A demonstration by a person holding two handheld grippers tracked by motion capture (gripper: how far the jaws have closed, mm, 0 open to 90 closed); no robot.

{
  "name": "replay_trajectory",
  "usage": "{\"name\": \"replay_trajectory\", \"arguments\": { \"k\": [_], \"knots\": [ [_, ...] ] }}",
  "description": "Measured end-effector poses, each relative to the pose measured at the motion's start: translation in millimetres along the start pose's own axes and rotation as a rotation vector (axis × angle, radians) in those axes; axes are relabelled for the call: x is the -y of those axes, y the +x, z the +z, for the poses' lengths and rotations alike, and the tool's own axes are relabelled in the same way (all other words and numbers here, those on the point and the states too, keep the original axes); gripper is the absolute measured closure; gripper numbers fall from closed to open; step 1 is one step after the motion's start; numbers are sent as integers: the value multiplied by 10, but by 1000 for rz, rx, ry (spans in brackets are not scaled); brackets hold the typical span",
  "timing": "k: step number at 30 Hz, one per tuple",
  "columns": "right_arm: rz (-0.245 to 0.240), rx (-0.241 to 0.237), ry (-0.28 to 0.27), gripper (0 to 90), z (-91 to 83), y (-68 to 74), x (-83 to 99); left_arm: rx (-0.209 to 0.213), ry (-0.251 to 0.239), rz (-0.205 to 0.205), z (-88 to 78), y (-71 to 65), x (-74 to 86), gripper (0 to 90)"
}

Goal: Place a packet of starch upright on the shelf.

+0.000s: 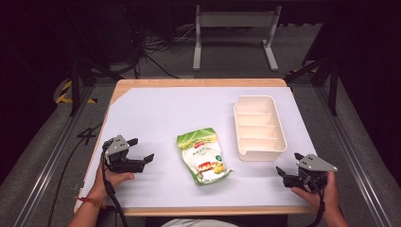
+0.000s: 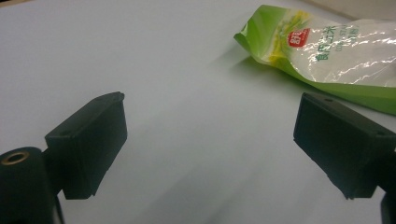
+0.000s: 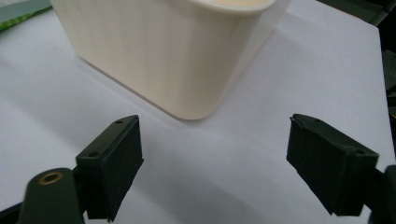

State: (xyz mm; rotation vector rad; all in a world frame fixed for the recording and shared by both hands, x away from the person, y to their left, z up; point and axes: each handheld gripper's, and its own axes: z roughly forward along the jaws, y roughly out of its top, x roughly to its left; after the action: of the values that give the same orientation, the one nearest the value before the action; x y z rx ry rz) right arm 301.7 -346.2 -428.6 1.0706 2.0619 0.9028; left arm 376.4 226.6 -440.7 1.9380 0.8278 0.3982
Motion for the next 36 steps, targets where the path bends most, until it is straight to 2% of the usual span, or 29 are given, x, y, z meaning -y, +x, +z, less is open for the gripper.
{"name": "replay_trajectory", "arguments": {
  "k": [4,8,12,16,20,23,26,28,29,33,36],
  "knots": [
    [-5,0,7,167,15,-8,8,43,10,-15,38,22,-64,100],
    [-1,-1,5,163,14,-9,3,106,29,-1,120,41,-195,96],
    [-4,-1,19,163,30,8,1,150,65,25,247,20,-336,93],
    [-9,-6,28,161,47,20,2,228,96,27,448,-6,-513,84],
    [-14,-13,38,159,65,11,12,272,133,58,703,-48,-679,77],
    [-13,-19,39,159,61,0,20,313,152,65,880,-96,-788,70],
    [-11,-31,42,160,61,-2,23,359,198,79,1057,-157,-866,68],
    [-14,-37,46,159,66,-2,25,374,217,90,1159,-206,-896,68],
    [-15,-42,49,160,71,-3,26,371,231,104,1202,-229,-909,69],
    [-18,-57,65,159,93,-8,32,375,276,118,1377,-287,-923,78],
    [-18,-56,75,160,107,-9,40,383,317,134,1480,-316,-922,116]
  ]
}}
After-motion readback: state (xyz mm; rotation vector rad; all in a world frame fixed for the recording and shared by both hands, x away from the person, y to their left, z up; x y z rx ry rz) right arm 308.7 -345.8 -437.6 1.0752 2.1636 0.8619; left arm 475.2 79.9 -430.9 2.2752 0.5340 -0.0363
